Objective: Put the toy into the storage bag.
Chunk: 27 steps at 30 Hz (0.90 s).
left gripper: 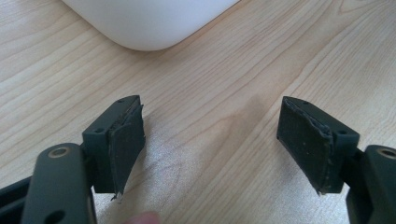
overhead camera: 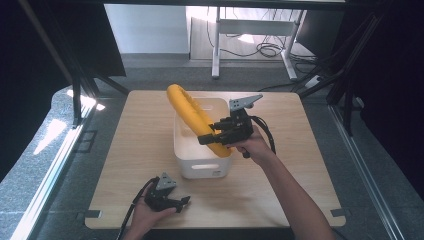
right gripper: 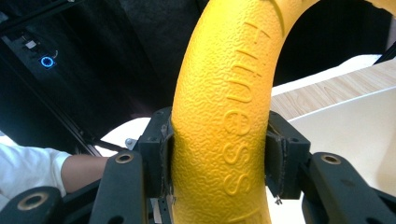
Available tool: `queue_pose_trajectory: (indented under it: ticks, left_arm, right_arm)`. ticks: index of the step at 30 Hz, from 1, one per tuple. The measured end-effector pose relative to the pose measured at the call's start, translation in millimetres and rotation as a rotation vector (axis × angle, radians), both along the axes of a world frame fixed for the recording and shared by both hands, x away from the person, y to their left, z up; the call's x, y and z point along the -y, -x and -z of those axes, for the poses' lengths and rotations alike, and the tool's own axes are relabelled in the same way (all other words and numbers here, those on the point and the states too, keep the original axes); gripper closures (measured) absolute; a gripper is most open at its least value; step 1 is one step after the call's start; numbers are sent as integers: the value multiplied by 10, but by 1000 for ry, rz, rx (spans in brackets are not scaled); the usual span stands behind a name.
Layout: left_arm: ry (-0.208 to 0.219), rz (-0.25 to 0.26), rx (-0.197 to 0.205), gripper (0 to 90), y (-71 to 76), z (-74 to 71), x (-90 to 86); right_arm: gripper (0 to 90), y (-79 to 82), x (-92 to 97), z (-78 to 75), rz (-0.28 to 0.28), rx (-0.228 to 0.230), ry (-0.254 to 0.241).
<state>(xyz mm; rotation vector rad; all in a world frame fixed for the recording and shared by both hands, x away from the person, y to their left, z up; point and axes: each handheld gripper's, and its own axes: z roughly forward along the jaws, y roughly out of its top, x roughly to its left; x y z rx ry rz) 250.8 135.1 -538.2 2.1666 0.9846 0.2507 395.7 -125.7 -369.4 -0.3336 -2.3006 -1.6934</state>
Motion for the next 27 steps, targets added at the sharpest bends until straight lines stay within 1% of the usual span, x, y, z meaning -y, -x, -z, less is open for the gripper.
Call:
queue_pose_trajectory:
  ticks: [2, 5, 8, 9, 11, 17, 19, 22, 24, 25, 27]
  left_arm:
    - [-3, 6, 2, 234, -3, -1, -3]
    - [-1, 1, 0, 234, 0, -1, -3]
    - [-2, 4, 2, 234, -3, -2, -5]
    - [0, 0, 0, 234, 0, -1, -2]
    - [-4, 8, -1, 234, -1, -1, 1]
    - [-5, 9, -2, 234, 0, -2, 3]
    - [-4, 9, -1, 234, -1, -1, 2]
    - [-4, 13, -2, 233, -1, 2, 6]
    - [-6, 14, -3, 233, -1, 0, 6]
    - [-6, 13, -3, 233, -1, 0, 6]
    - [-6, 13, -3, 233, 0, 0, 6]
  right_arm:
    - [508, -8, -10, 18, 1, -3, 3]
    - [507, -24, -20, 51, 1, -10, 6]
    - [506, -26, -20, 69, 1, -10, 4]
    - [505, -26, -17, 73, 0, -7, 8]
    - [504, -25, -14, 78, -3, -2, 15]
    - [498, -42, 21, 125, 18, -9, 20]
    - [495, -43, 35, 138, 30, -3, 28]
    - [487, -41, 64, 162, 53, 31, 52]
    - [487, -40, 82, 169, 58, 39, 46]
    - [485, -37, 94, 162, 67, 52, 49]
    - [481, -37, 106, 158, 71, 63, 50]
